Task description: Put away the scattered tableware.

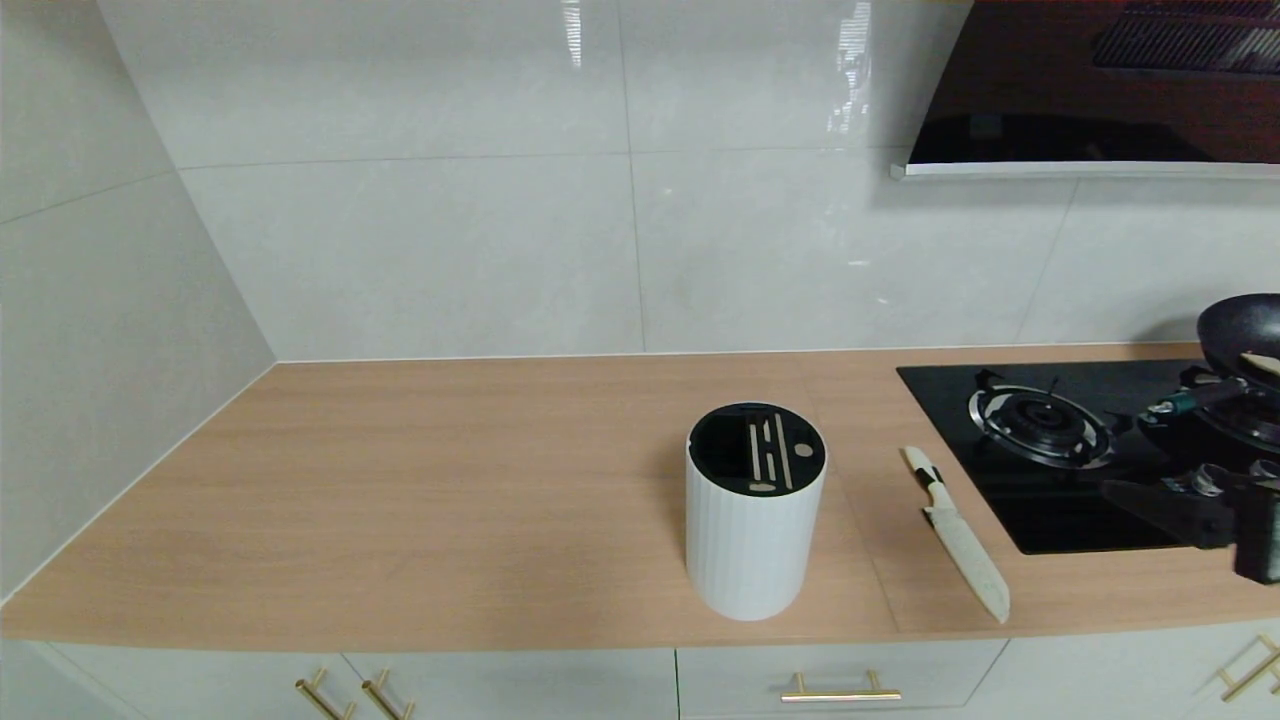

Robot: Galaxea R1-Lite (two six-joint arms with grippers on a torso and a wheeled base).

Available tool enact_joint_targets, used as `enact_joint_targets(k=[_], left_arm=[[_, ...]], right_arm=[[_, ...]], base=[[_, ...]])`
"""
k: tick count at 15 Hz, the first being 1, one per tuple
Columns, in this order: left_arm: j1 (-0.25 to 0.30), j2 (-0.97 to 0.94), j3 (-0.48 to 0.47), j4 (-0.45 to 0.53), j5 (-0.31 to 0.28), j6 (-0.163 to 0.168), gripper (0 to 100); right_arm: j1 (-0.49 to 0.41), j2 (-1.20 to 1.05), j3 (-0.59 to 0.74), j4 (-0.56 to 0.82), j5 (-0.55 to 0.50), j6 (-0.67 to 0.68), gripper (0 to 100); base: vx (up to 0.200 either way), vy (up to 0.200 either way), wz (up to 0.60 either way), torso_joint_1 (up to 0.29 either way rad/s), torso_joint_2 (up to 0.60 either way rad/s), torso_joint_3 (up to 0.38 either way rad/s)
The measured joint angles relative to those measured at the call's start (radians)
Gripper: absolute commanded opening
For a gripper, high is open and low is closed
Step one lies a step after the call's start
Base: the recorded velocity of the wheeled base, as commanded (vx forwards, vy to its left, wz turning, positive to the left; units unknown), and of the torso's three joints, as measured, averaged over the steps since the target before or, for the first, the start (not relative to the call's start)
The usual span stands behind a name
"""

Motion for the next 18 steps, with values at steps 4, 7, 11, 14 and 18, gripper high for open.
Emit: enact_joint_targets(k=[4, 7, 11, 14, 18], left_arm=[[0.0, 0.0, 0.0, 0.0, 0.0, 0.0, 100], [0.0, 0.0, 0.0, 0.0, 0.0, 0.0, 100], [0.0, 0.0, 0.0, 0.0, 0.0, 0.0, 100], [0.0, 0.0, 0.0, 0.0, 0.0, 0.0, 100], [0.0, 0.0, 0.0, 0.0, 0.0, 0.0, 100]], right_arm=[[-0.022, 0.377, -0.143, -0.117, -0.004, -0.043, 100], [-0.03, 0.594, -0.234, -0.183, -0.019, -0.057, 100], [-0.028, 0.814, -0.316, -0.285, -0.058, -0.089, 100], [-0.007, 0.917, -0.339, -0.3, -0.064, -0.104, 100], [0.002, 1.013, -0.355, -0.378, -0.085, -0.11, 100]], base=[[0.0, 0.0, 0.0, 0.0, 0.0, 0.0], [0.0, 0.0, 0.0, 0.0, 0.0, 0.0], [0.0, 0.0, 0.0, 0.0, 0.0, 0.0], [0.0, 0.0, 0.0, 0.0, 0.0, 0.0], [0.0, 0.0, 0.0, 0.0, 0.0, 0.0]])
